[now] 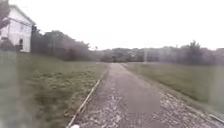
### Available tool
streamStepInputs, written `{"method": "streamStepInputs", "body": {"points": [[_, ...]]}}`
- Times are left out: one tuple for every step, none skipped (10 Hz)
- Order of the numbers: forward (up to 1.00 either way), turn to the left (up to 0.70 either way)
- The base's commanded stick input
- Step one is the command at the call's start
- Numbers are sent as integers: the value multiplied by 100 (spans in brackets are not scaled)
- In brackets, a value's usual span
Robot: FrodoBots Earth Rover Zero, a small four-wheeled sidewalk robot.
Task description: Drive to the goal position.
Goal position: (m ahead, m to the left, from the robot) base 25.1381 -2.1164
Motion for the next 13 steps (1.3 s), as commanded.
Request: {"method": "streamStepInputs", "body": {"points": [[60, 0], [60, 0], [60, 0], [60, 0], [60, 0], [70, 0], [70, 0], [70, 0], [70, 0], [70, 0], [70, 0], [70, 0], [70, 0]]}}
